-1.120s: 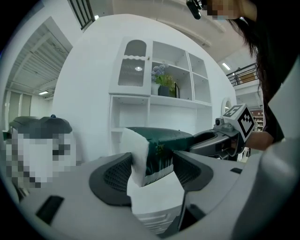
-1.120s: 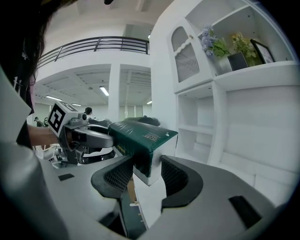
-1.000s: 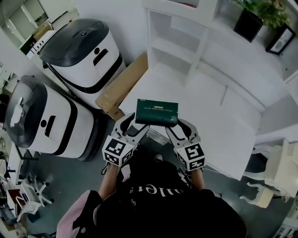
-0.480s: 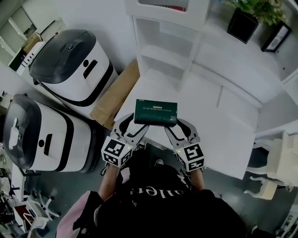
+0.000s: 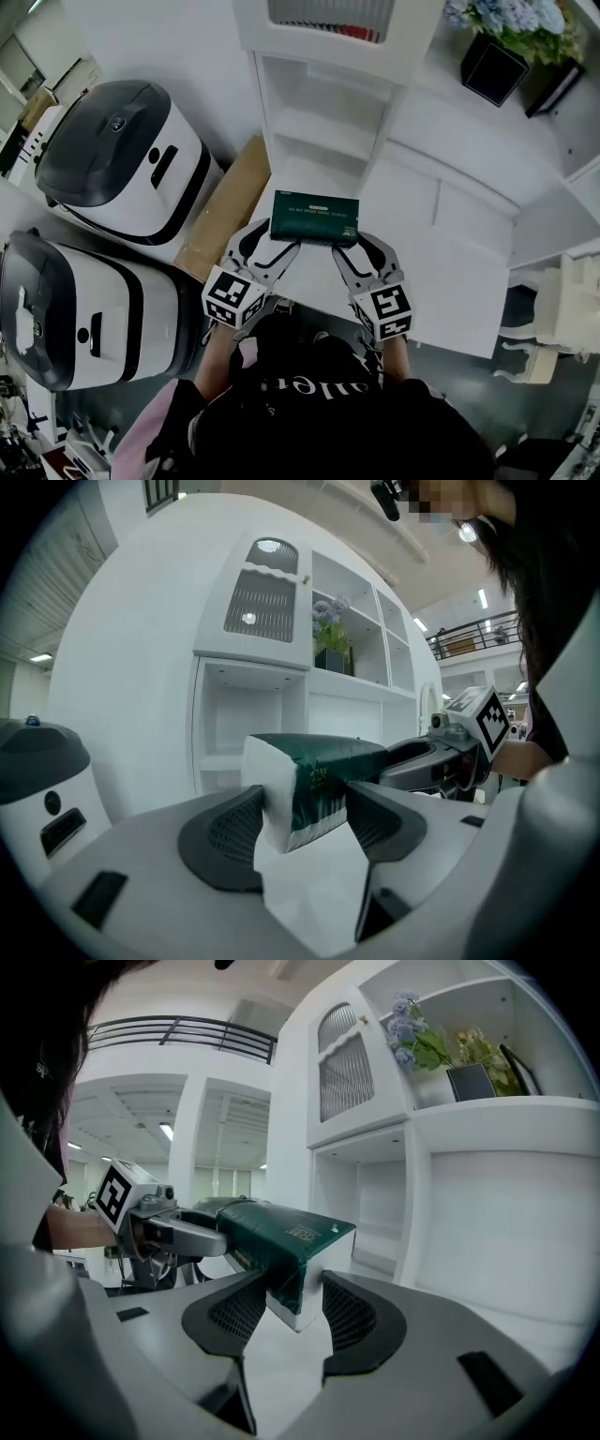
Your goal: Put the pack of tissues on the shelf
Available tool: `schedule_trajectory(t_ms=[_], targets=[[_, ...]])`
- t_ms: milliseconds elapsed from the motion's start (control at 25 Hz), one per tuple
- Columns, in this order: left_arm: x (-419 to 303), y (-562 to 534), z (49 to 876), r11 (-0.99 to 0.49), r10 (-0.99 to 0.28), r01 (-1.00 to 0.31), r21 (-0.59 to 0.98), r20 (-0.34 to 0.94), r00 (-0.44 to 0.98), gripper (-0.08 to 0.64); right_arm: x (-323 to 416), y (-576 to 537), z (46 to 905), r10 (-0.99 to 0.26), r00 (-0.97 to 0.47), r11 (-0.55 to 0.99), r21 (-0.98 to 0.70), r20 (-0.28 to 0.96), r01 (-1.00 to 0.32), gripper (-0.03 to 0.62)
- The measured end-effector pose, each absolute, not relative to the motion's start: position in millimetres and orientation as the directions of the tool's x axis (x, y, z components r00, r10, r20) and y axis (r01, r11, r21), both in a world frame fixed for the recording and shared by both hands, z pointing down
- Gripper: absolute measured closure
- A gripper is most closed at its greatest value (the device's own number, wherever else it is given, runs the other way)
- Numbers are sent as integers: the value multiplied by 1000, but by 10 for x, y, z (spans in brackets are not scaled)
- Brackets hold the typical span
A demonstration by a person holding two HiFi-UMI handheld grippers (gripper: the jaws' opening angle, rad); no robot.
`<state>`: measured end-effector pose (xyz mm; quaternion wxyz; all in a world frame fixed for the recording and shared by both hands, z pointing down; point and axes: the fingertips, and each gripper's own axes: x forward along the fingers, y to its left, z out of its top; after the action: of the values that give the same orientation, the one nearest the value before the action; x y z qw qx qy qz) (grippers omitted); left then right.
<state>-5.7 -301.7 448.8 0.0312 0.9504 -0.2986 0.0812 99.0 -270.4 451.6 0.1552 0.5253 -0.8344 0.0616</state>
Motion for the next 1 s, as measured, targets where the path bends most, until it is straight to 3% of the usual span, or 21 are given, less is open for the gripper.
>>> schedule_trajectory(t_ms=[600,1000], targets=[[68,-4194,4298,-895,-446,-445,-37,123,887,273,1062,-3717,4270,-925,-234,292,165,298,-942,388],[290,-4835,4455,-887,-461,-455,-80,174,870,273,1251,-4345,4458,-932,-132,200,174,337,-964,388]])
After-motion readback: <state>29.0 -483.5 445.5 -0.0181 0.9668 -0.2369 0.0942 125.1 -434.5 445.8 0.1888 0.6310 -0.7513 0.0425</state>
